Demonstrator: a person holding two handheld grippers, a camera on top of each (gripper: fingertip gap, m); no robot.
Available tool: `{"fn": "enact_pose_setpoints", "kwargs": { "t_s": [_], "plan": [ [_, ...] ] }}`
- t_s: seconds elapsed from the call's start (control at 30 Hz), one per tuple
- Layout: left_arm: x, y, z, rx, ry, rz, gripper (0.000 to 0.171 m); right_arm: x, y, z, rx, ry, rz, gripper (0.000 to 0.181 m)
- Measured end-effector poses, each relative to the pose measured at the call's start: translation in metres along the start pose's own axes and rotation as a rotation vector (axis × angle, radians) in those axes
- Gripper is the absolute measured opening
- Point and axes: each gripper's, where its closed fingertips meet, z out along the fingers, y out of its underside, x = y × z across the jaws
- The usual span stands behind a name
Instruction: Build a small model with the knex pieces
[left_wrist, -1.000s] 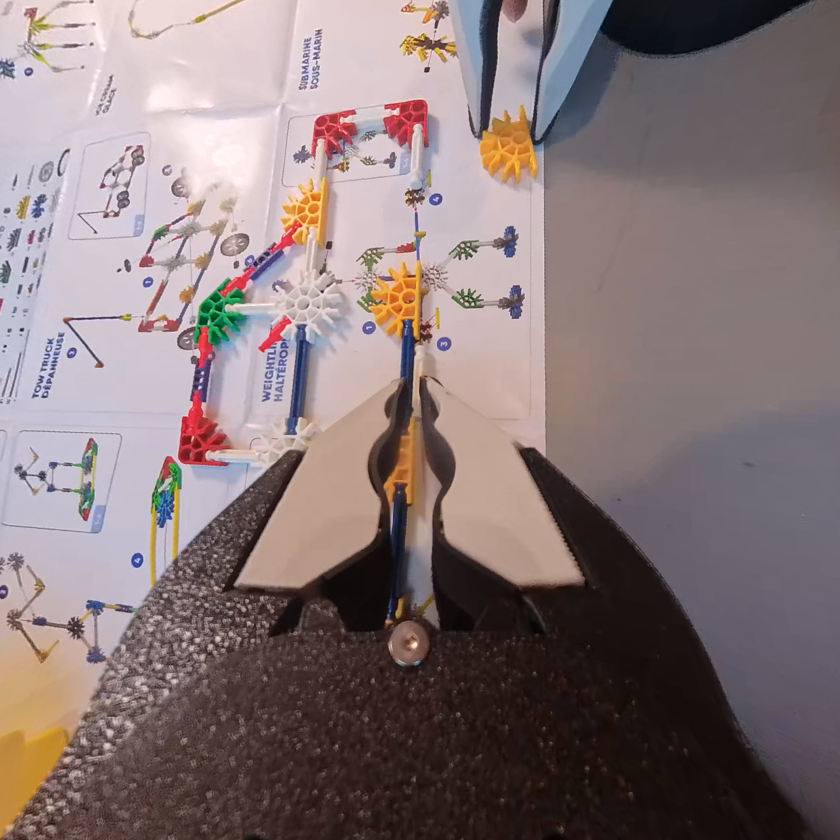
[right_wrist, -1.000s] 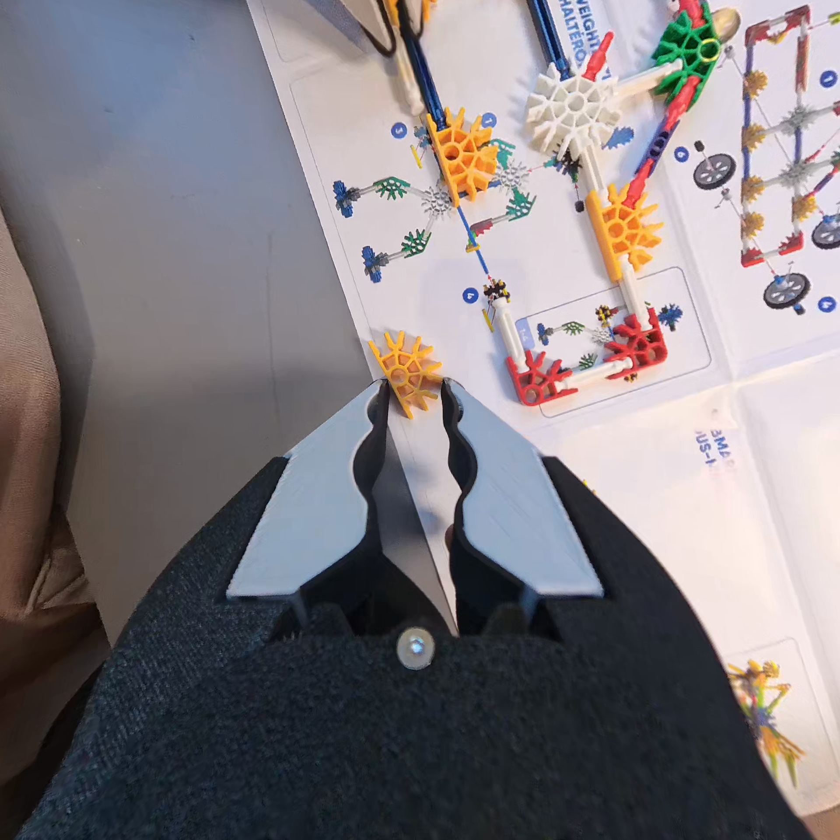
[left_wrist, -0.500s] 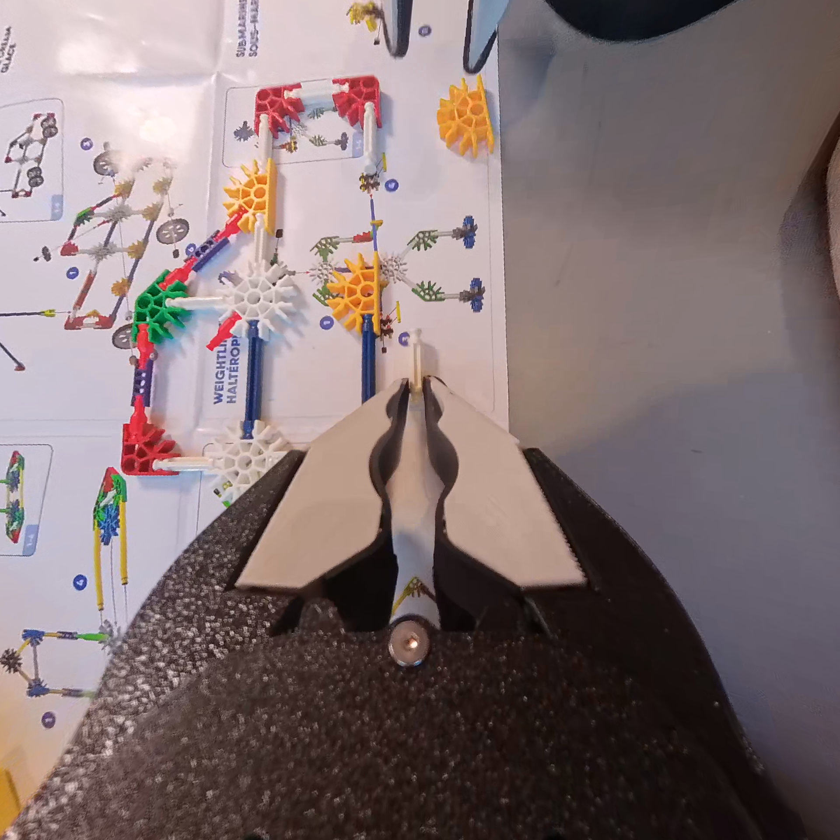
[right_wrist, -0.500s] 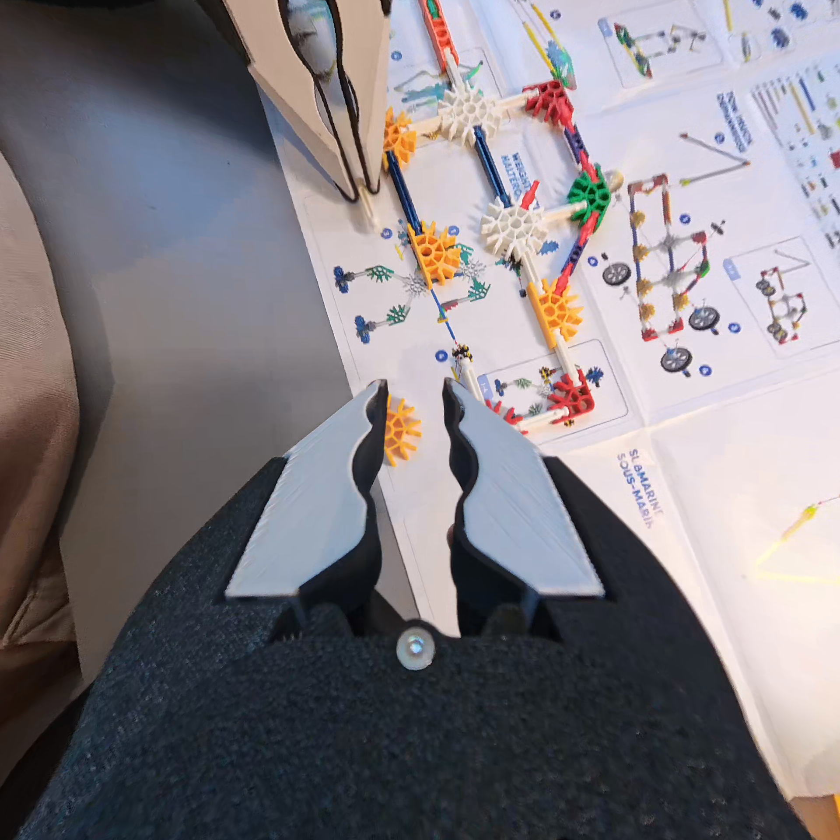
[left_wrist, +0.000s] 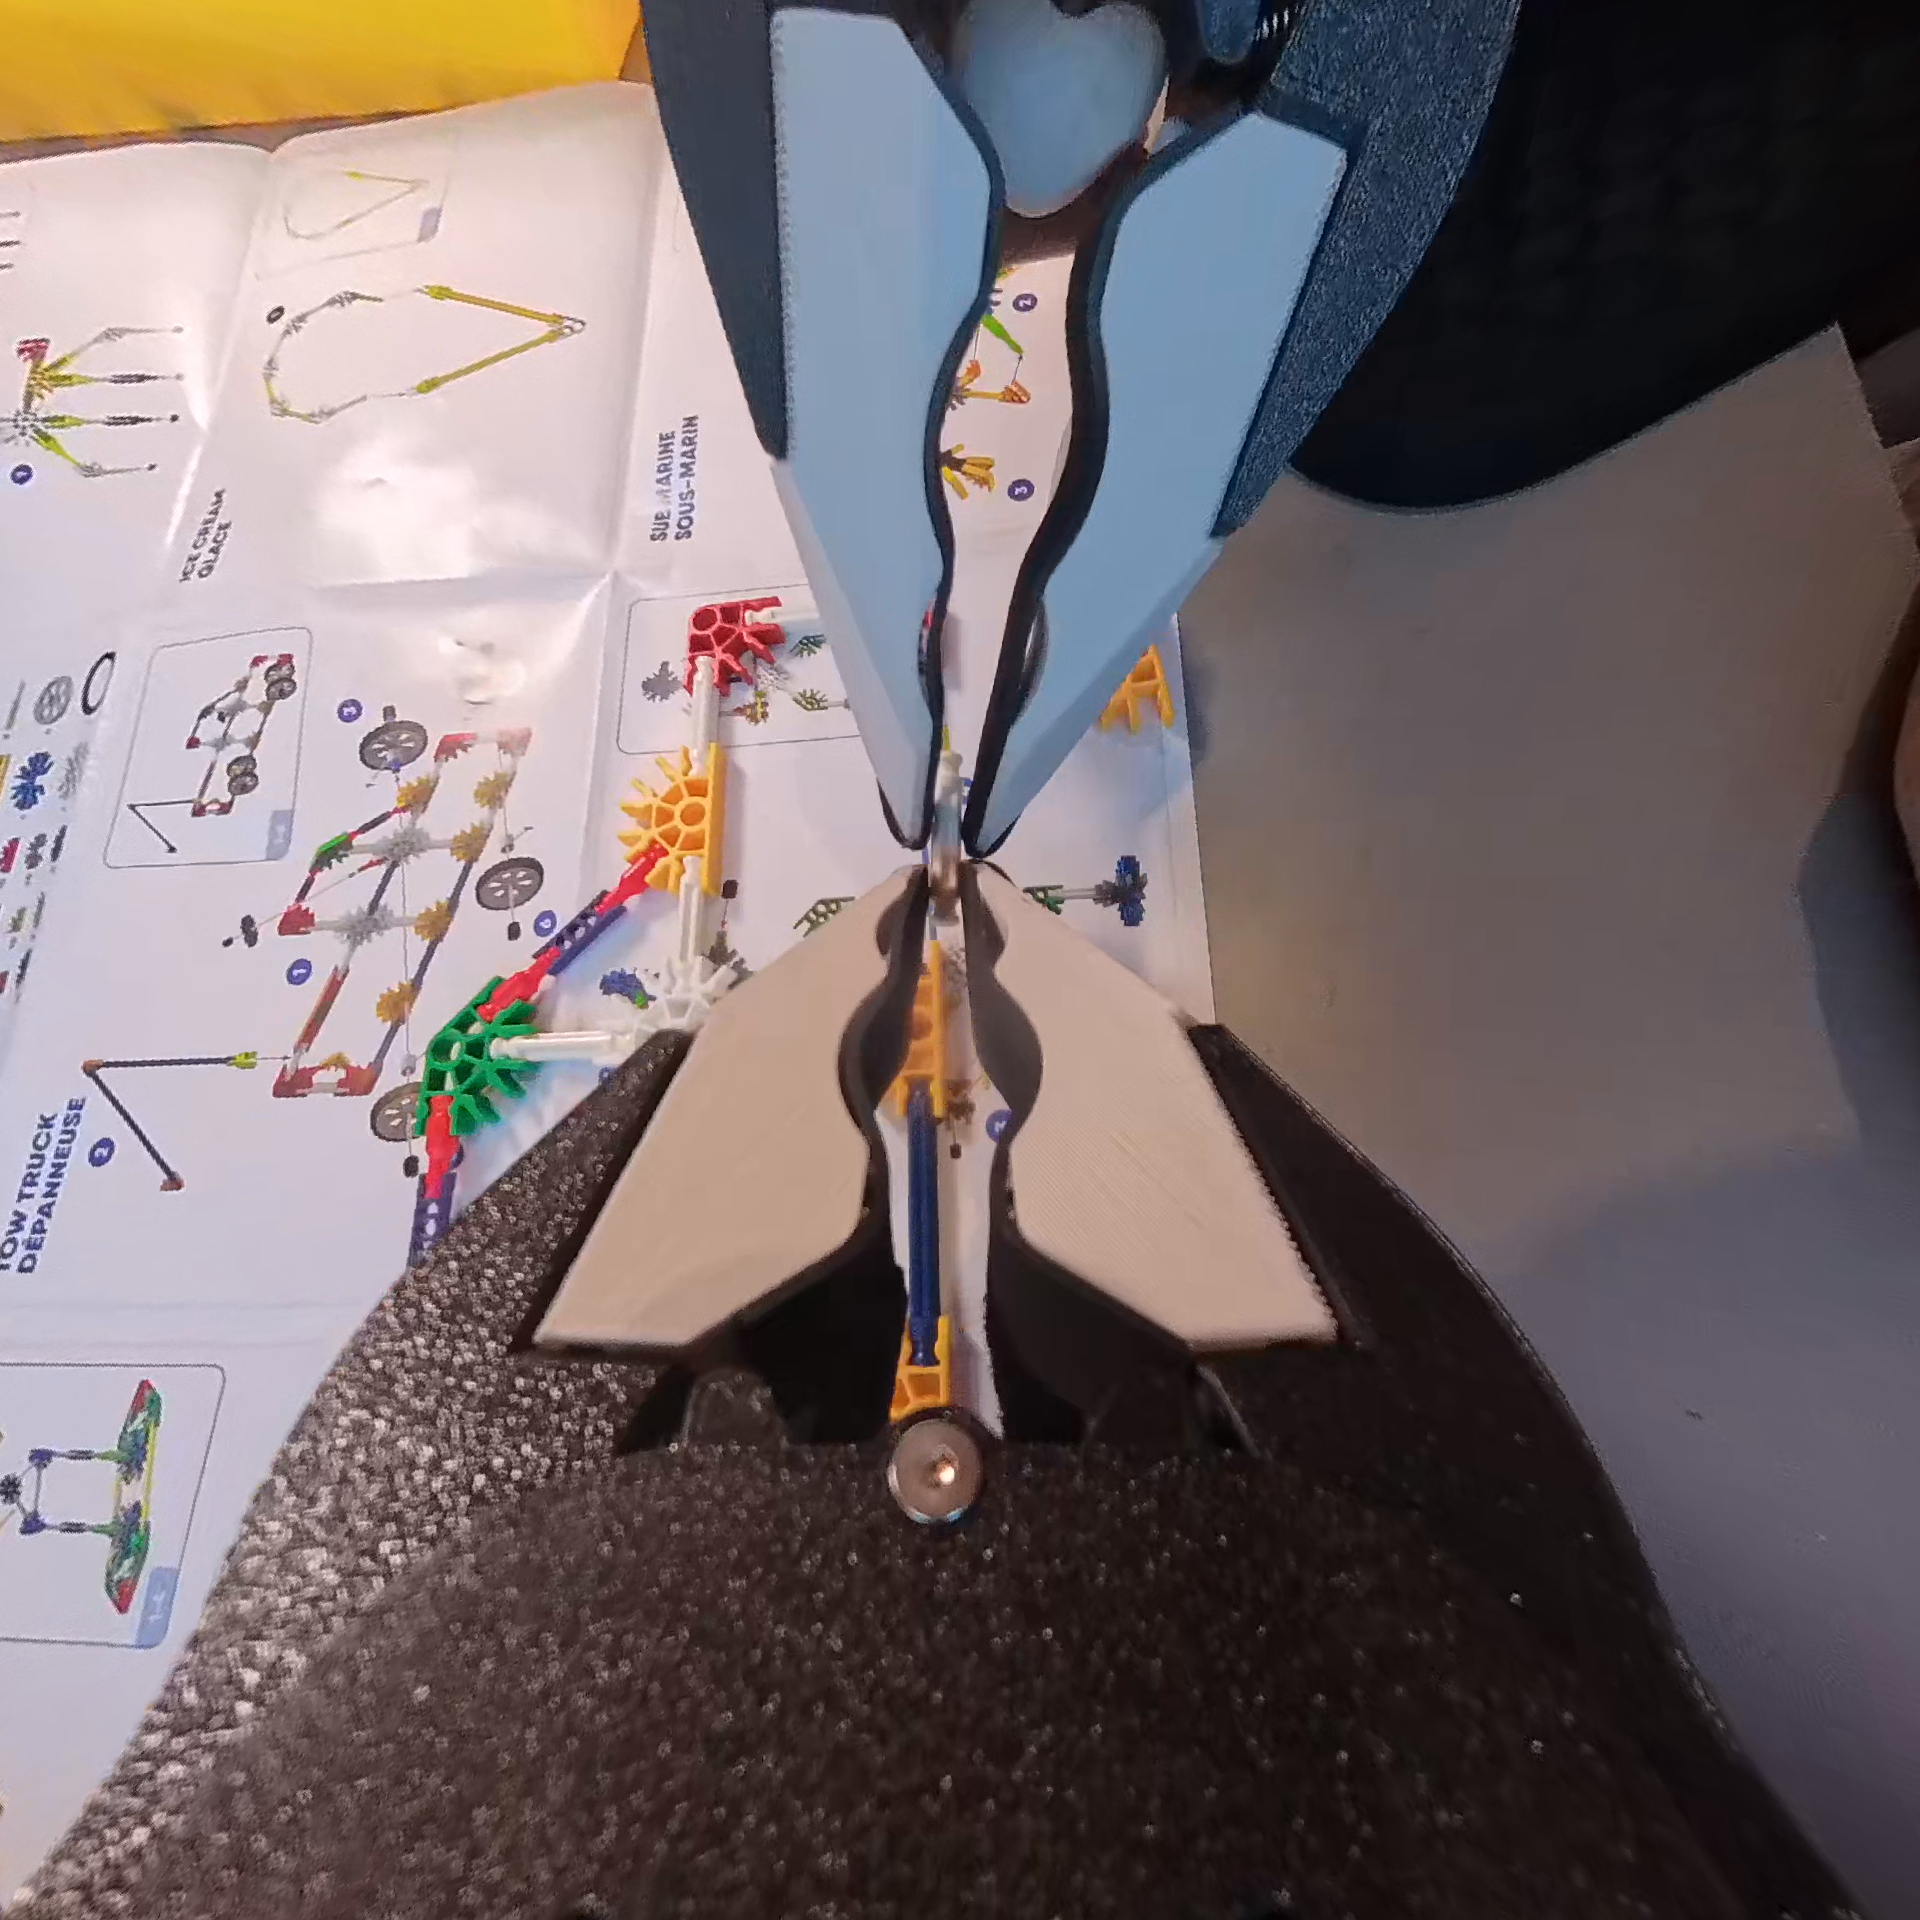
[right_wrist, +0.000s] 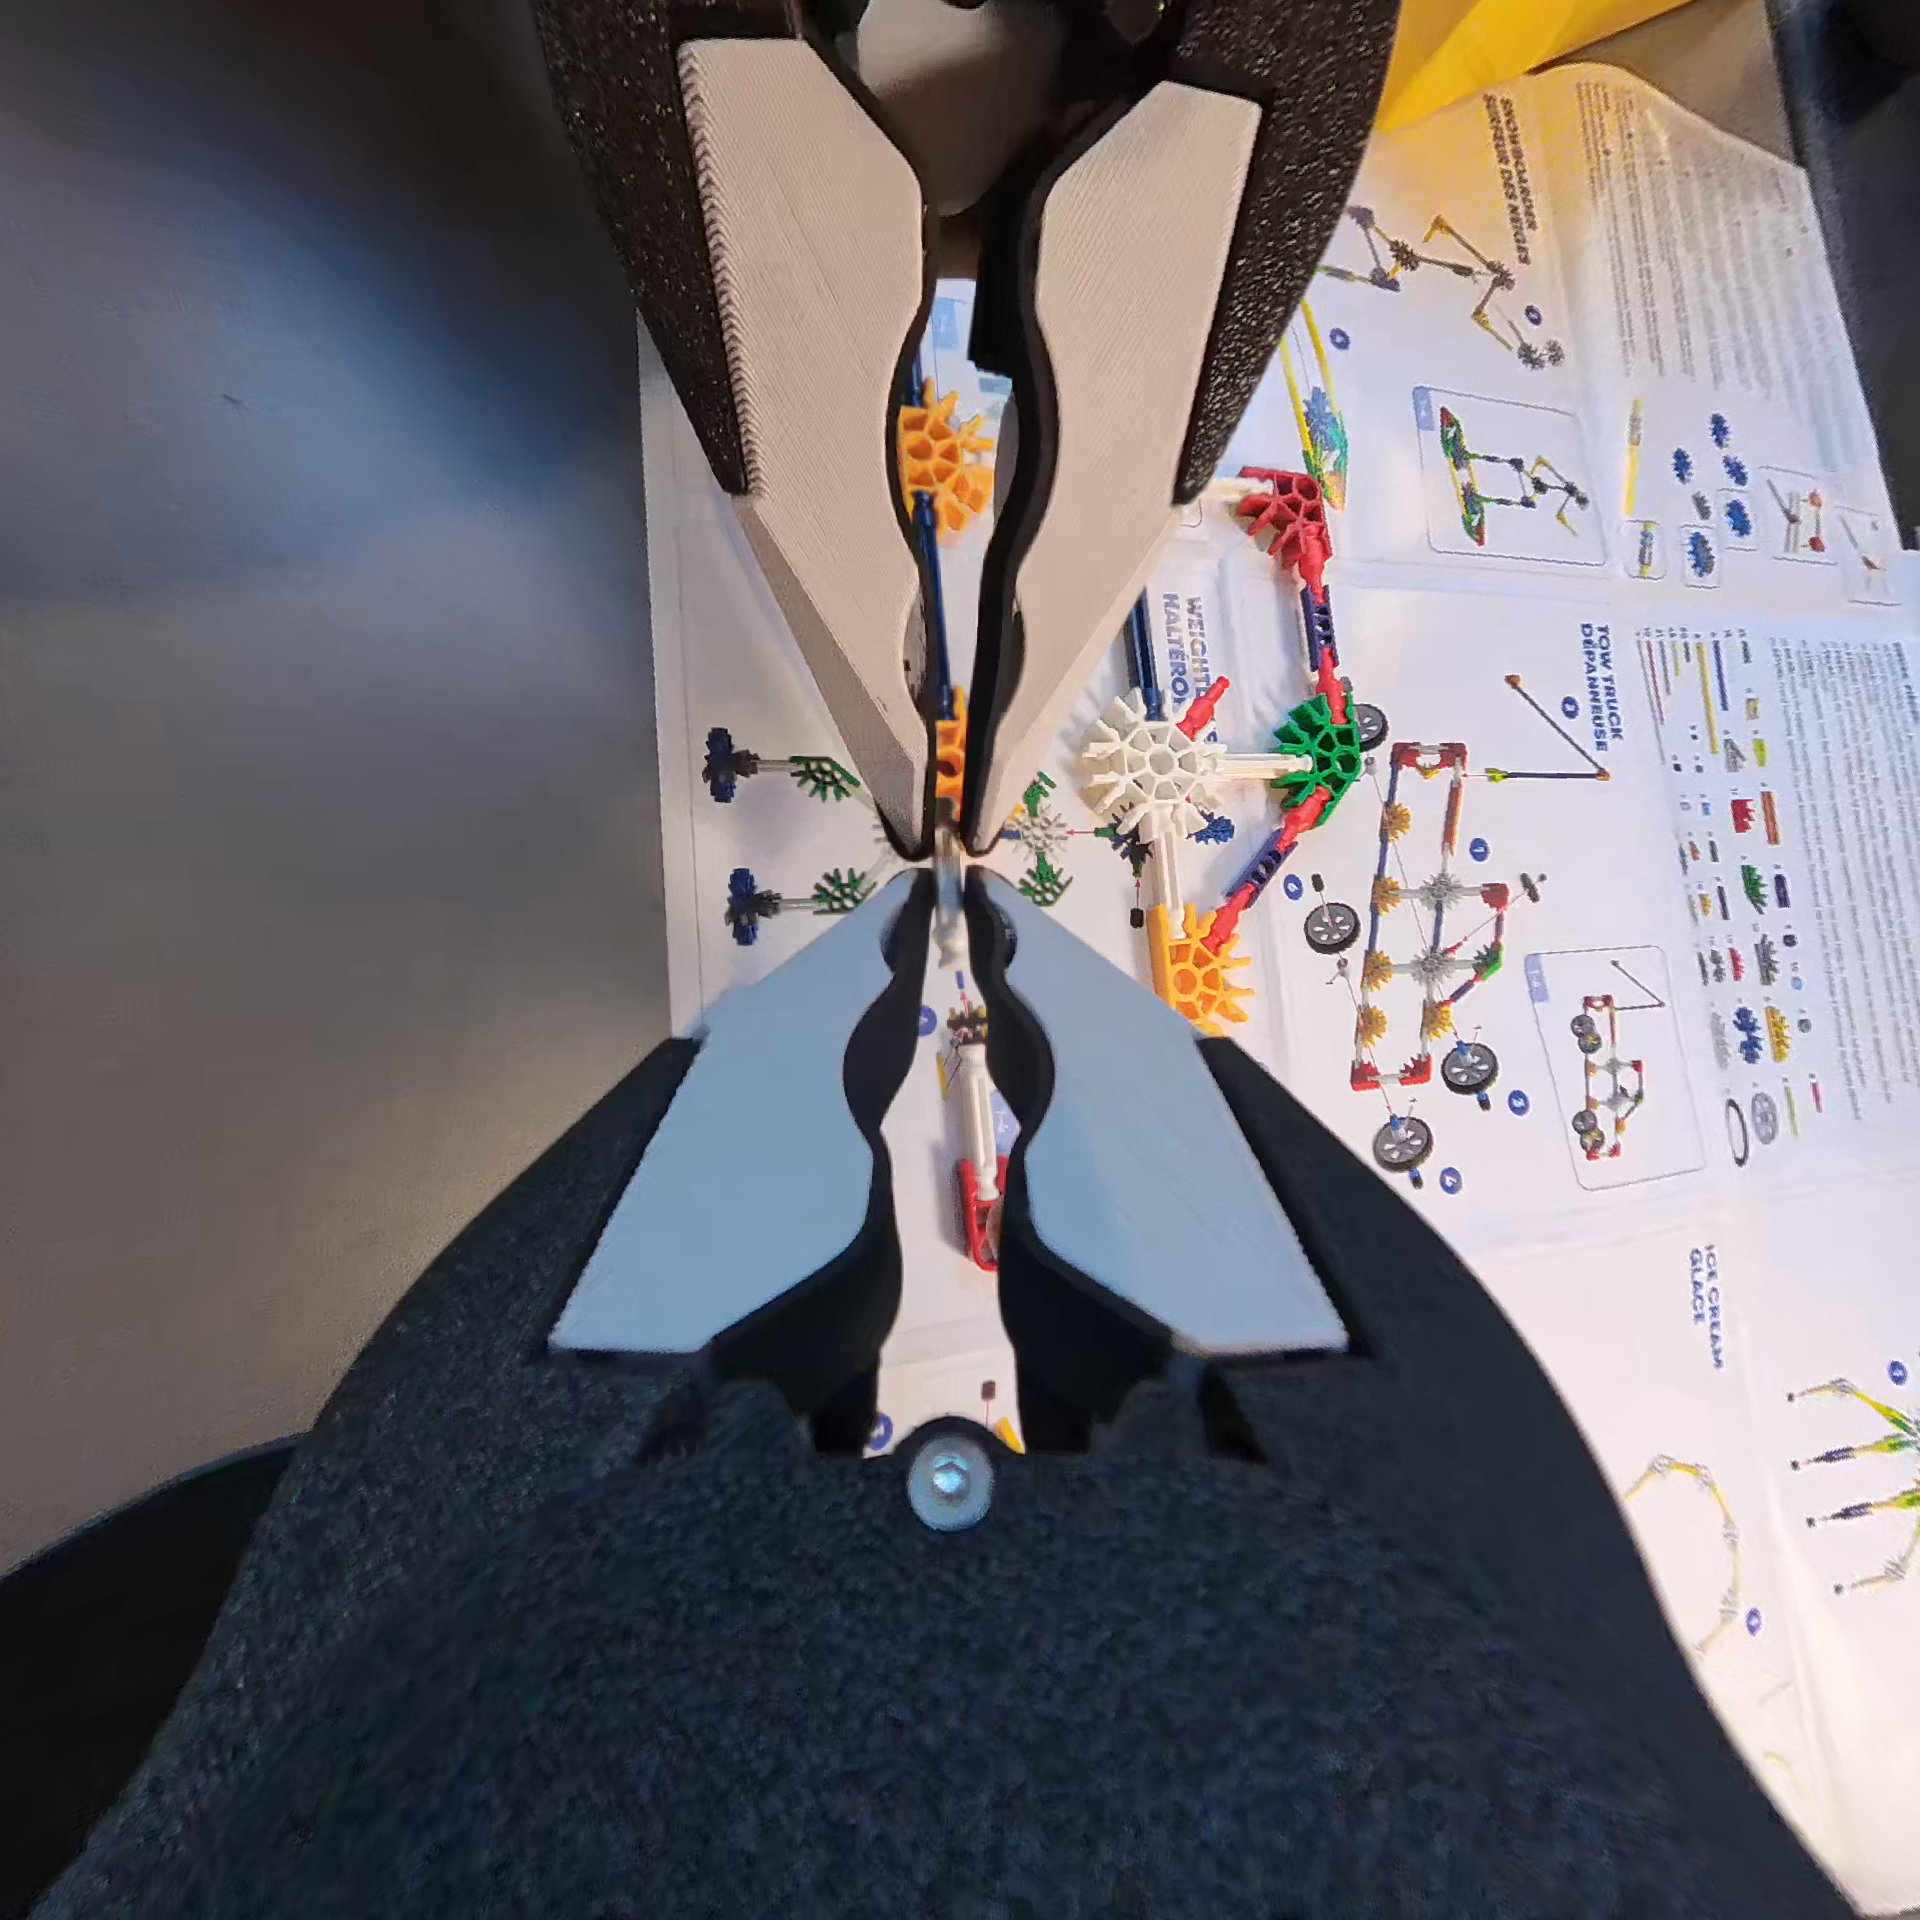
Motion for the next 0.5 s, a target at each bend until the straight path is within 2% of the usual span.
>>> {"fn": "enact_pose_setpoints", "kwargs": {
  "t_s": [0.2, 0.33, 0.5],
  "plan": [
    [-0.003, 0.0, 0.002, 0.021, 0.01, -0.017, 0.004, 0.002, 0.004, 0.003, 0.013, -0.036, 0.039, 0.004],
    [-0.007, 0.013, -0.005, -0.006, 0.005, -0.015, 0.013, 0.004, 0.01, 0.007, -0.003, -0.055, 0.055, 0.005],
    [-0.009, 0.025, -0.009, -0.024, 0.003, -0.034, 0.009, 0.003, 0.013, 0.014, -0.04, -0.093, 0.053, 0.005]
  ]
}}
